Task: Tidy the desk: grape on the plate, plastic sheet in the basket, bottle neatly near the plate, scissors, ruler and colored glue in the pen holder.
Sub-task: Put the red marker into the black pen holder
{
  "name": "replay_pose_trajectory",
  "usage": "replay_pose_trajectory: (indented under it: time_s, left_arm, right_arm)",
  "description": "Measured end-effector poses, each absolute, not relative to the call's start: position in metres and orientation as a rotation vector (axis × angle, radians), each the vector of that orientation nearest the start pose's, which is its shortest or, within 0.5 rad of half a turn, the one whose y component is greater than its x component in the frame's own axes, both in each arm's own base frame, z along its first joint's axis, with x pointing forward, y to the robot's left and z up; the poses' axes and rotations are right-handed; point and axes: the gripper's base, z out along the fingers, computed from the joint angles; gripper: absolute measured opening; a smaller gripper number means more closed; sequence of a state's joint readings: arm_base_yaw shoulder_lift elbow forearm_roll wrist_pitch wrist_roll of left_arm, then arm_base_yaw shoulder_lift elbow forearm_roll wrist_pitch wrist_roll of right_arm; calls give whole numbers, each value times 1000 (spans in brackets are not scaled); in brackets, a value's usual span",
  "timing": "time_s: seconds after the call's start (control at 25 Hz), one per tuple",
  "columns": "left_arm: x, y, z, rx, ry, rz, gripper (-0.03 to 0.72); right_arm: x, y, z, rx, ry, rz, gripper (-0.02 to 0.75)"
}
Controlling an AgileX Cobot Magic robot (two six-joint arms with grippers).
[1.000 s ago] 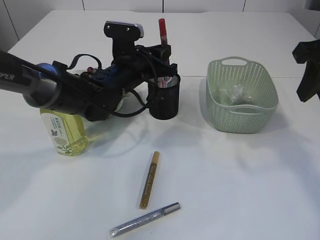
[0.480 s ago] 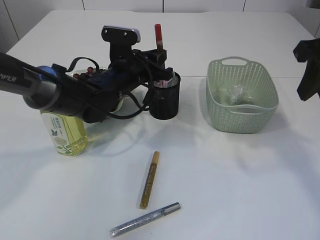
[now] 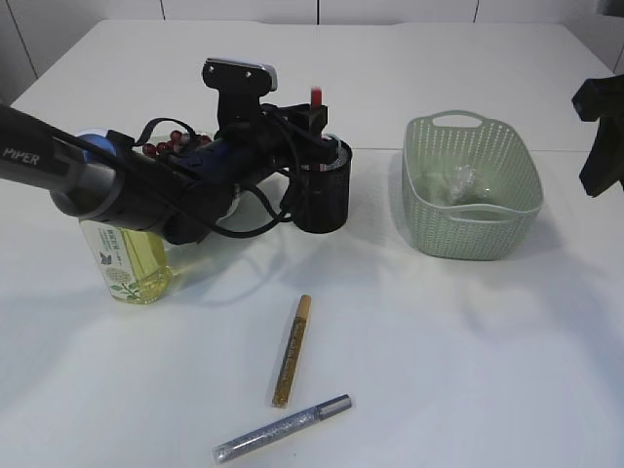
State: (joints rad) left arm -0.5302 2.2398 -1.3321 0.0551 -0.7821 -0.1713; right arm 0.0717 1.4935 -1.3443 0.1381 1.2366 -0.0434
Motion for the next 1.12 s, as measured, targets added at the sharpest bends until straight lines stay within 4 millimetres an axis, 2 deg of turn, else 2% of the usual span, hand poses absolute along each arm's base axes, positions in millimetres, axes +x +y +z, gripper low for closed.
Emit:
replay_pose_trajectory:
  time_s: [0.2, 0.56, 0.68, 0.96, 1.12]
  left_arm:
    - [415, -248, 148, 375, 1594, -542, 247]
    - [414, -249, 150, 377, 1592, -542, 259]
    - [413, -248, 165, 379, 1594, -538, 260]
    - [403, -241, 220, 391, 1643, -511, 260]
    - [396, -236, 237, 402, 1722, -485, 260]
  right_arm:
    - [291, 33, 327, -126, 2862, 202, 304]
    - [291, 33, 327, -126, 2862, 202, 304]
    - [291, 33, 327, -126, 2862, 202, 304]
    - [291, 33, 327, -126, 2862, 202, 305]
    - [291, 33, 327, -126, 2862, 202, 305]
